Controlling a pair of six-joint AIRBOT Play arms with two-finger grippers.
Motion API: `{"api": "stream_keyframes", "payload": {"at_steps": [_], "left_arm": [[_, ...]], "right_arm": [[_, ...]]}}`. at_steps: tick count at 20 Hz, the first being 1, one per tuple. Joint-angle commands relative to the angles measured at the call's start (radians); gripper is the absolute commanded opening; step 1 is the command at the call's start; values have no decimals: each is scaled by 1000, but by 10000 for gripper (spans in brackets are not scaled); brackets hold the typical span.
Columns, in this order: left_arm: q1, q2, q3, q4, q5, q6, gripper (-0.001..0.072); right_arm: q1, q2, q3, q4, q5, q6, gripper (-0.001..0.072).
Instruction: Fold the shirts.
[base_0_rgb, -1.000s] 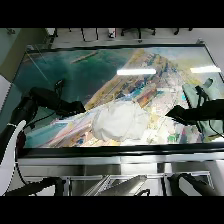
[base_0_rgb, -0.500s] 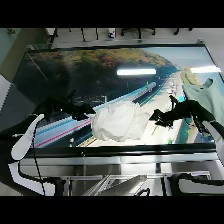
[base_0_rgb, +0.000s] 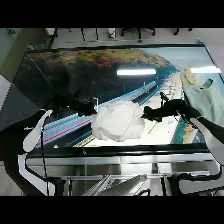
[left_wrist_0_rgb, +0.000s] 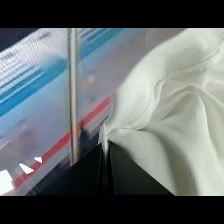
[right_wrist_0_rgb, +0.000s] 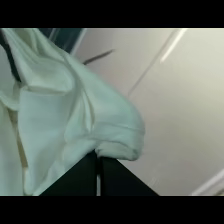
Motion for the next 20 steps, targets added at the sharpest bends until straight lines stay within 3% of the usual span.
{"api": "stream_keyframes", "payload": {"at_steps": [1,6,11,14,18,20], "left_arm": [[7,103,9,-20,-19,1,20],[61,439,200,-19,-27,-9,20],[79,741,582,-9,-49,-27,20],[79,867,735,54,-41,-52,20],[79,1009,609,237,-11,-87,21],[78,1063,457,247,-13,-89,21]], "right_arm": [[27,-2,115,16,-29,-32,19],[-50,227,471,11,-233,-35,19],[-62,520,863,-13,-259,-71,19],[-62,669,965,-100,-258,-91,19],[-62,734,964,-275,-305,-74,19],[-61,713,949,-279,-356,-71,18]]}}
